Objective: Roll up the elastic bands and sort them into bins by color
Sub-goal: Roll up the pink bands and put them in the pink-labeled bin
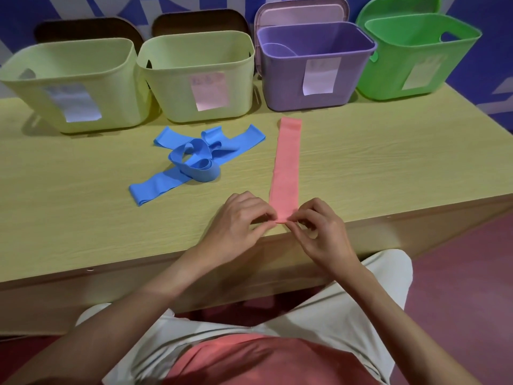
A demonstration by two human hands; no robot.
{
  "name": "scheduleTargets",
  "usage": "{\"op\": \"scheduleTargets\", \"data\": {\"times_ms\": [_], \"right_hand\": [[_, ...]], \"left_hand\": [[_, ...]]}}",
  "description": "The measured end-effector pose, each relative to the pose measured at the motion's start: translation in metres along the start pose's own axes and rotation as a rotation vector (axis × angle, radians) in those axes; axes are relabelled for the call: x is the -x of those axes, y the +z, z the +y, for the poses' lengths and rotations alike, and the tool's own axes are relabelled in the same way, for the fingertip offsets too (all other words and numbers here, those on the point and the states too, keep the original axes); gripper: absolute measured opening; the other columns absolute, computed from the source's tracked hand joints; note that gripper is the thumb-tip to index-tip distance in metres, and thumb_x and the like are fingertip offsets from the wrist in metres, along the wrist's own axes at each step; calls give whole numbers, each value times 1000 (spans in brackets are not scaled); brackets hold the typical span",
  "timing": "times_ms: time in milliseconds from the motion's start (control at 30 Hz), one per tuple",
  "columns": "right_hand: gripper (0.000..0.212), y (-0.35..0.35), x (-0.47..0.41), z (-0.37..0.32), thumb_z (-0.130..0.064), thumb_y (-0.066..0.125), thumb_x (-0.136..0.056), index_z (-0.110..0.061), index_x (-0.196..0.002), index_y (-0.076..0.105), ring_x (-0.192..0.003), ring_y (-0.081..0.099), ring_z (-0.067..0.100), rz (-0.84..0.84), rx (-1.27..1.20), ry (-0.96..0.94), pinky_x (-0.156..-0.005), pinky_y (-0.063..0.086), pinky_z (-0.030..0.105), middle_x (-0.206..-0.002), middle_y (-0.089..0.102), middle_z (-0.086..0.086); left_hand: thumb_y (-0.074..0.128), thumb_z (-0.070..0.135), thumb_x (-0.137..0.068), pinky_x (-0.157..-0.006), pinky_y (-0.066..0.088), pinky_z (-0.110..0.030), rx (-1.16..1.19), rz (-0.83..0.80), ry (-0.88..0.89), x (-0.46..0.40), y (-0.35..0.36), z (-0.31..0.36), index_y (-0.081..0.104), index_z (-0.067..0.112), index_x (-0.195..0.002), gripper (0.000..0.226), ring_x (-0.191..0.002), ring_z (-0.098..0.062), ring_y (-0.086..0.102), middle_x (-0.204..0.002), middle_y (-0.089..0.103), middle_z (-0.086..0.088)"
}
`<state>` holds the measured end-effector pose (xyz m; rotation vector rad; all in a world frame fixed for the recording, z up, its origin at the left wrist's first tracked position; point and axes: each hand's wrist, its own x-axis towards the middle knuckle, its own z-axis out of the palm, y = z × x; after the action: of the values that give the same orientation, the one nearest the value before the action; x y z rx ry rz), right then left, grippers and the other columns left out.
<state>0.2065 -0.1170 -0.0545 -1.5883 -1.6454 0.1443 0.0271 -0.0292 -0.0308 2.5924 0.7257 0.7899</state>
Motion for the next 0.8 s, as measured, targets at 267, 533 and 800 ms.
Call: {"op": "scheduleTargets", "data": {"times_ms": [267, 533, 800], "right_hand": [[16, 7, -4, -5, -15, 78, -79, -11, -78, 62, -63, 45, -1, 119, 0, 181, -61, 37, 8, -79, 50, -5], [8, 5, -4, -1, -11, 72, -84, -4, -90, 71, -71, 55, 10, 37, -14, -28, -59, 48, 25, -84, 57, 3], [9, 3, -8, 4, -9, 71, -85, -5, -93, 73, -74, 55, 12, 39, -6, -49, -64, 46, 25, -85, 56, 4]], "left_hand": [[60, 28, -87, -70, 44, -30, -59, 66, -60, -3, 6, 4, 72, 15, -88, 17, -81, -15, 50, -82, 62, 5], [67, 21, -87, -72, 45, -34, -59, 57, -51, -5, 6, 3, 68, 14, -87, 7, -80, -15, 52, -84, 64, 7], [68, 24, -88, -75, 43, -27, -140, 33, 73, -6, 4, -8, 72, 14, -92, 12, -83, -14, 51, -86, 64, 5]]}}
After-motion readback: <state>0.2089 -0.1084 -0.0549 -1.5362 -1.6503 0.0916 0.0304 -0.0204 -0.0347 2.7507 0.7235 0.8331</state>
